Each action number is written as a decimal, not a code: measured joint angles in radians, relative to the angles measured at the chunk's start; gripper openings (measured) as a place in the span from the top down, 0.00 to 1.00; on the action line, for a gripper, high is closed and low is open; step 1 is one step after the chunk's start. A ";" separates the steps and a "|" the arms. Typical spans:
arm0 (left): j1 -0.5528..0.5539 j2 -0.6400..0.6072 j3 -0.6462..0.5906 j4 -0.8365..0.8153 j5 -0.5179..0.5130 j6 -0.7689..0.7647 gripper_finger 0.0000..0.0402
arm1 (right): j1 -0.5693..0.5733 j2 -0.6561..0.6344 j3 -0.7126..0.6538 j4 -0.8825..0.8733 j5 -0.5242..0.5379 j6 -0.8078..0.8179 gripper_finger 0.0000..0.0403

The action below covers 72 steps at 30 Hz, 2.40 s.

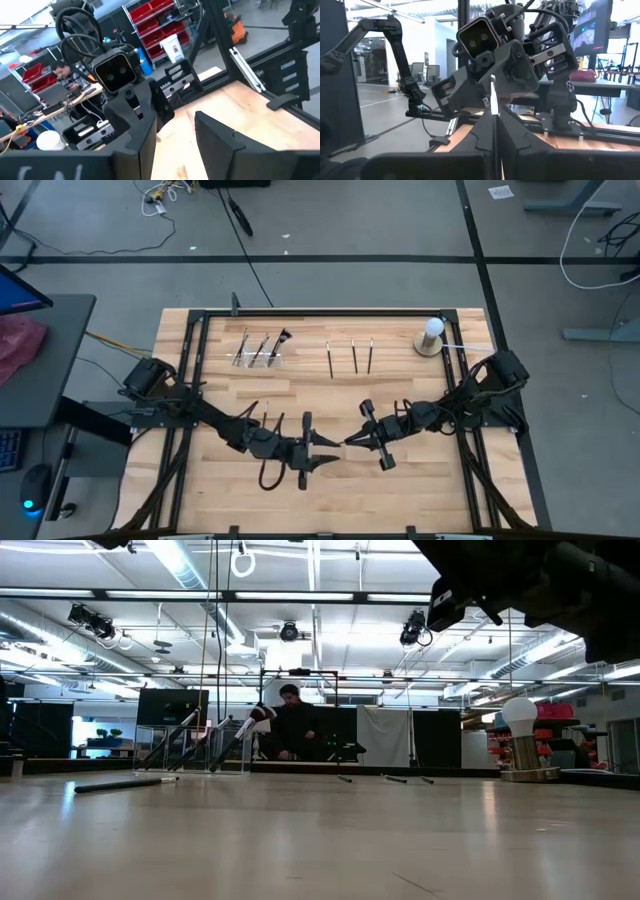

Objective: Put items in baskets/containers
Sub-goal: Put the eyeshadow brush into the transparent organizer

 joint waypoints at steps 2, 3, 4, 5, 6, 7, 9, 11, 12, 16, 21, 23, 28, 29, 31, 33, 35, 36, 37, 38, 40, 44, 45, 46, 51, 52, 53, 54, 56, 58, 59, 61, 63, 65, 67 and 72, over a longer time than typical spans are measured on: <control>0.000 0.000 0.000 0.002 0.000 0.000 0.66 | 0.000 0.000 0.001 0.001 -0.019 0.000 0.98; -0.001 0.000 0.000 0.001 -0.002 0.000 0.66 | 0.000 0.000 0.001 0.001 -0.027 0.000 0.98; -0.001 0.000 0.000 0.001 -0.004 0.000 0.66 | 0.000 0.000 0.001 0.001 -0.031 0.000 0.98; -0.001 0.000 0.000 0.006 -0.003 0.000 0.66 | 0.000 0.000 0.001 0.001 -0.034 0.000 0.98; -0.004 0.000 0.000 0.011 0.002 0.000 0.66 | 0.000 -0.001 0.001 0.001 -0.035 0.000 0.98; -0.009 0.000 0.000 0.022 0.012 0.001 0.66 | 0.000 -0.001 0.002 0.000 -0.037 0.000 0.98; -0.023 0.001 0.000 0.056 0.020 0.022 0.66 | 0.001 -0.002 0.002 -0.001 -0.044 0.000 0.98; -0.043 -0.002 0.000 0.093 -0.005 0.058 0.66 | 0.002 -0.001 0.002 -0.005 -0.052 -0.001 0.98; -0.052 -0.003 0.000 0.105 -0.029 0.079 0.66 | 0.001 -0.001 0.002 -0.005 -0.054 -0.001 0.98; -0.072 -0.003 0.000 0.109 -0.137 0.132 0.66 | 0.001 -0.001 0.002 -0.007 -0.083 -0.001 0.98; -0.036 -0.003 0.000 0.055 -0.043 0.077 0.66 | 0.001 -0.001 0.002 -0.004 -0.091 -0.008 0.98; -0.011 -0.003 0.000 0.050 0.043 0.037 0.66 | 0.001 -0.001 0.002 -0.003 -0.091 -0.008 0.98; 0.043 -0.003 0.000 0.046 0.176 -0.067 0.66 | 0.001 -0.001 0.002 -0.002 -0.088 -0.008 0.98; 0.050 -0.003 0.000 0.047 0.187 -0.081 0.66 | 0.001 -0.001 0.002 -0.002 -0.087 -0.008 0.98; 0.058 -0.003 0.000 0.036 0.204 -0.085 0.66 | 0.001 -0.001 0.002 -0.002 -0.087 -0.008 0.98; 0.062 -0.002 0.000 0.027 0.209 -0.087 0.66 | 0.001 -0.001 0.002 -0.002 -0.087 -0.008 0.98; 0.061 0.004 0.000 0.034 0.212 -0.087 0.66 | 0.001 -0.001 0.002 -0.002 -0.087 -0.008 0.98; 0.061 0.005 0.000 0.030 0.212 -0.086 0.66 | 0.001 -0.001 0.002 -0.002 -0.087 -0.008 0.98; 0.061 0.006 0.000 0.029 0.213 -0.085 0.67 | 0.001 -0.001 0.002 -0.002 -0.087 -0.008 0.98; 0.060 0.006 0.000 0.029 0.215 -0.086 0.67 | 0.001 -0.001 0.005 -0.002 -0.087 -0.008 0.98; 0.061 0.006 0.000 0.030 0.214 -0.087 0.69 | 0.001 0.000 0.015 -0.002 -0.087 -0.009 0.98; 0.061 0.006 0.000 0.032 0.214 -0.080 0.74 | 0.001 0.000 0.038 -0.009 -0.087 -0.026 0.98; 0.061 0.006 0.000 0.032 0.214 -0.080 0.75 | 0.001 0.000 0.041 -0.013 -0.087 -0.028 0.98; 0.061 0.006 0.000 0.032 0.213 -0.081 0.77 | 0.001 0.000 0.044 -0.017 -0.087 -0.030 0.98; 0.059 0.006 0.000 0.033 0.222 -0.080 0.84 | 0.001 0.000 0.047 -0.024 -0.087 -0.030 0.98; 0.059 0.006 0.000 0.033 0.237 -0.080 0.85 | 0.001 0.000 0.047 -0.024 -0.088 -0.031 0.98; 0.059 0.006 0.000 0.037 0.252 -0.080 0.86 | 0.001 0.000 0.047 -0.025 -0.088 -0.030 0.98; 0.060 0.006 0.000 0.042 0.263 -0.080 0.87 | 0.001 0.000 0.047 -0.025 -0.089 -0.031 0.98; 0.060 0.006 0.000 0.056 0.274 -0.080 0.88 | 0.001 0.000 0.047 -0.026 -0.090 -0.031 0.98; 0.059 0.006 0.000 0.059 0.277 -0.080 0.88 | 0.002 0.000 0.047 -0.029 -0.091 -0.031 0.98; 0.059 0.006 0.000 0.061 0.278 -0.080 0.88 | 0.001 0.000 0.047 -0.029 -0.091 -0.031 0.98; 0.060 0.006 0.000 0.062 0.279 -0.080 0.88 | 0.001 0.000 0.047 -0.030 -0.091 -0.031 0.98; 0.060 0.006 0.000 0.062 0.281 -0.081 0.89 | 0.001 0.000 0.047 -0.030 -0.090 -0.031 0.98; 0.061 0.006 0.000 0.063 0.283 -0.084 0.89 | 0.001 0.000 0.047 -0.030 -0.090 -0.031 0.98; 0.061 0.006 0.000 0.065 0.283 -0.084 0.89 | 0.001 0.000 0.047 -0.030 -0.088 -0.031 0.98; 0.061 0.006 0.000 0.083 0.283 -0.087 0.90 | 0.001 0.000 0.047 -0.030 -0.083 -0.031 0.98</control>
